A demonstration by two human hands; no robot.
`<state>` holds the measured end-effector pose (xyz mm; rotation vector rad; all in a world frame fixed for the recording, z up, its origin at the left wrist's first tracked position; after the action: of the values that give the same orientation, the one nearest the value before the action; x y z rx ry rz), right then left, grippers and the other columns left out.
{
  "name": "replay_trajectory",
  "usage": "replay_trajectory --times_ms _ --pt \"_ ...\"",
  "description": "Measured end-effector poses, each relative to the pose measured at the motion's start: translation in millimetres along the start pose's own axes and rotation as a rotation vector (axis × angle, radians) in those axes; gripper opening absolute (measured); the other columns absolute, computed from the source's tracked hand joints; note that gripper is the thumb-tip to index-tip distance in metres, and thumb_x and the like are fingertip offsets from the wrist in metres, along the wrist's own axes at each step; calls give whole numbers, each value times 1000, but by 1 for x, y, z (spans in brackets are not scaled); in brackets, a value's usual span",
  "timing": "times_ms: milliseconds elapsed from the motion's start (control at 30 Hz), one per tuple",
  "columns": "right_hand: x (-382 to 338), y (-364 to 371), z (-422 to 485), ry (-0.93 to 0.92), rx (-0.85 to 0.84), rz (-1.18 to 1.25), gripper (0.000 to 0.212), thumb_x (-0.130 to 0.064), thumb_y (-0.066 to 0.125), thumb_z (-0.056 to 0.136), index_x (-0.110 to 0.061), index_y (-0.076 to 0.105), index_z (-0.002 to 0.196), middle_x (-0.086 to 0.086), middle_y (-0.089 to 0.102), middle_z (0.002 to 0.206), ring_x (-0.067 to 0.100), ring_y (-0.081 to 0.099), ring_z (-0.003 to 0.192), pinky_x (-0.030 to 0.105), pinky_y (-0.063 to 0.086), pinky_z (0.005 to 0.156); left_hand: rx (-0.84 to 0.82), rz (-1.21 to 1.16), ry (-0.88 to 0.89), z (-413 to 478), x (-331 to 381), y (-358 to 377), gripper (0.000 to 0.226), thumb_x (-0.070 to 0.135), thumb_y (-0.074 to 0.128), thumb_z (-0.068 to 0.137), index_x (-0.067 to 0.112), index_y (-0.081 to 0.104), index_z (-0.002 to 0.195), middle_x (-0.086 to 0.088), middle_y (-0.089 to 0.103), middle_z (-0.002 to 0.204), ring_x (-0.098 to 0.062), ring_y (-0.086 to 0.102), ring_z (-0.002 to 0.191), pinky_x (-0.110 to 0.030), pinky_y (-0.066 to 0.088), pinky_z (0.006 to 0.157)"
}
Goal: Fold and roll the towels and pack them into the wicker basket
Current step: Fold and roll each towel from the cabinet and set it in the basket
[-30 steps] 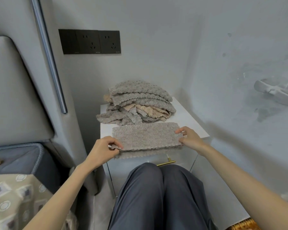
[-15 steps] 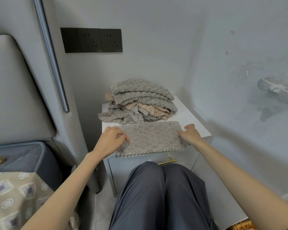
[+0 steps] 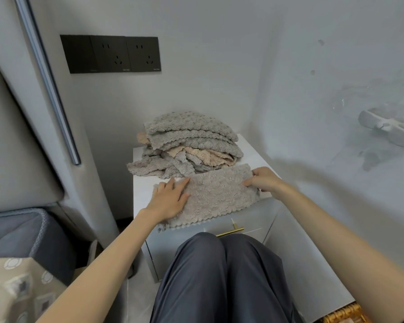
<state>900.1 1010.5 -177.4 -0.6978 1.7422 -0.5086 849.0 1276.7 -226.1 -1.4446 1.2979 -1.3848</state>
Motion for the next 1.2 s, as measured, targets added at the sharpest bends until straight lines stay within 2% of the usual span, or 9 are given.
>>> replay_trajectory --times_ms 100,233,300,400,600,700,867,1067,1200 --pt "-25 -16 -8 -202 72 -160 10 -6 61 81 2 56 86 18 58 92 26 52 83 35 39 67 83 -33 -5 5 -6 -7 53 43 26 102 27 15 151 -11 41 145 -38 34 128 -45 31 103" --pt "-65 -31 -19 -437 222 -453 10 -10 50 80 -18 52 74 3 56 75 26 51 77 30 33 55 123 -135 -30 3 -15 -15 55 48 44 96 17 39 141 -10 56 120 -33 38 116 -41 37 94" --pt "-85 -33 -15 -494 331 -551 11 -14 48 81 -21 56 82 -1 59 78 28 55 83 30 37 59 141 -178 -16 2 -18 -17 37 50 52 92 16 58 105 -4 58 92 -27 45 97 -39 39 92" --pt "-116 -29 0 -551 420 -584 29 -17 49 86 -29 63 108 3 68 101 30 59 100 34 44 72 130 -290 8 -2 -24 -21 48 52 59 87 15 41 63 0 43 62 -19 40 66 -34 36 84" --pt "-172 9 30 -622 325 -264 30 -7 51 89 -13 62 117 9 65 115 25 59 108 28 43 88 28 -487 -51 -12 -24 -21 46 54 61 85 9 50 77 -4 52 74 -15 46 66 -29 36 63" --pt "-177 33 34 -622 164 -220 41 -2 49 92 -11 51 132 9 48 140 25 53 120 32 42 100 30 -472 -97 -15 -24 -17 46 54 63 83 13 54 103 0 62 96 -17 60 86 -32 49 76" --pt "-158 45 27 -702 116 -192 50 3 45 94 -15 42 140 8 27 152 22 20 144 29 15 114 65 -306 -194 -22 -25 -13 60 60 62 80 12 41 111 -1 61 102 -20 61 89 -30 45 65" --pt "-117 49 -8 -782 63 -194 29 -2 51 92 -17 62 114 0 58 121 5 52 99 9 38 78 384 -275 58 -36 -19 -16 31 38 64 86 21 39 94 7 51 79 -16 51 73 -30 40 57" --pt "-79 62 -36 -812 -129 -341 16 -7 60 88 -16 70 98 -4 67 100 8 59 92 30 48 84 345 -270 294 -42 -21 -13 5 25 63 89 26 58 91 10 55 92 -10 47 89 -36 46 81"
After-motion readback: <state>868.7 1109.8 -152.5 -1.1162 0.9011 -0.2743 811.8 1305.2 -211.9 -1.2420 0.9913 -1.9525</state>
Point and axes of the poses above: each hand's wrist, its own z-axis towards the middle knuckle, its own y-axis out of the palm, x = y × z, the point moved 2 cm from there along z, towards the middle knuckle
